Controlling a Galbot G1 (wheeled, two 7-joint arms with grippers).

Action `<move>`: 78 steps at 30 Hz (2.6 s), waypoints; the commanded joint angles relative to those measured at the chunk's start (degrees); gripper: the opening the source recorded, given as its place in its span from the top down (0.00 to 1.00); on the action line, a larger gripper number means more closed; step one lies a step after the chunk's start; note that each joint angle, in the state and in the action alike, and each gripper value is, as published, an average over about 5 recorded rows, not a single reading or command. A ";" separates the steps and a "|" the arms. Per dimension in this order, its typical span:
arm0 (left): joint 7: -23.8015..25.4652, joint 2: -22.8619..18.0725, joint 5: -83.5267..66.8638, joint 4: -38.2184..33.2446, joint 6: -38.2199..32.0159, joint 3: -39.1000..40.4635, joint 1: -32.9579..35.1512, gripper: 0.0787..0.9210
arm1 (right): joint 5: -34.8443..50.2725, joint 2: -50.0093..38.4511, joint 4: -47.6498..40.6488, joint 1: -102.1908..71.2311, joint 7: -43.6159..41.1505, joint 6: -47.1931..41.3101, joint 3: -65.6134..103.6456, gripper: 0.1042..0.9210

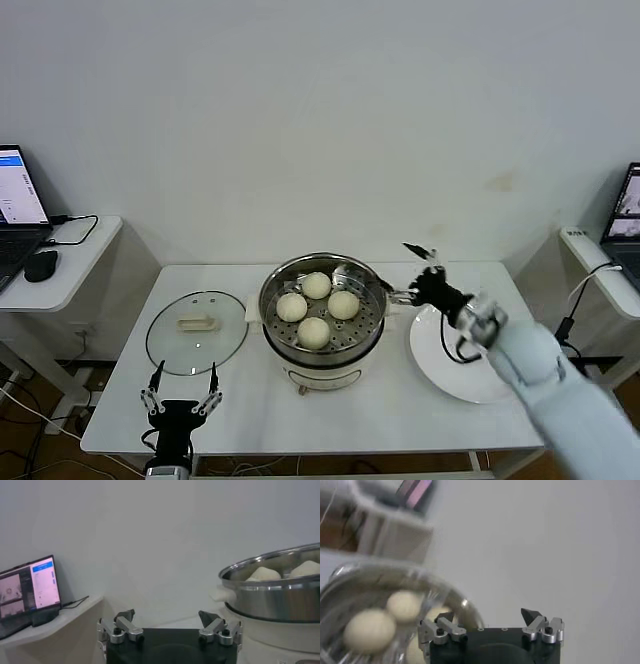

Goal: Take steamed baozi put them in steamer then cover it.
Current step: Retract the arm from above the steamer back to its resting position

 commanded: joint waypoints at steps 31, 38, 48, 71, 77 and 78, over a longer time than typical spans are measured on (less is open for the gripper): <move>-0.18 16.54 61.19 52.92 -7.65 2.12 -38.09 0.12 | -8.23 30.92 -3.02 -34.23 1.81 12.71 35.74 0.12; 0.05 16.65 61.37 55.79 -8.38 3.15 -42.68 0.12 | -8.61 31.48 -3.86 -33.95 1.77 12.98 35.71 0.12; 0.30 15.47 61.17 58.76 -10.08 4.45 -46.52 0.12 | -9.80 31.75 -5.83 -33.79 1.91 14.01 35.58 0.12; 1.36 13.90 60.49 65.36 -11.65 6.54 -52.64 0.12 | -10.71 32.33 -5.95 -34.04 1.56 14.20 35.34 0.12; 2.18 13.81 59.81 66.38 -12.77 6.78 -52.62 0.23 | -10.83 32.34 -5.93 -34.06 1.43 14.20 35.14 0.12; 2.13 13.76 59.77 66.47 -13.04 6.75 -52.59 0.28 | -10.84 32.34 -5.94 -34.08 1.40 14.21 35.10 0.12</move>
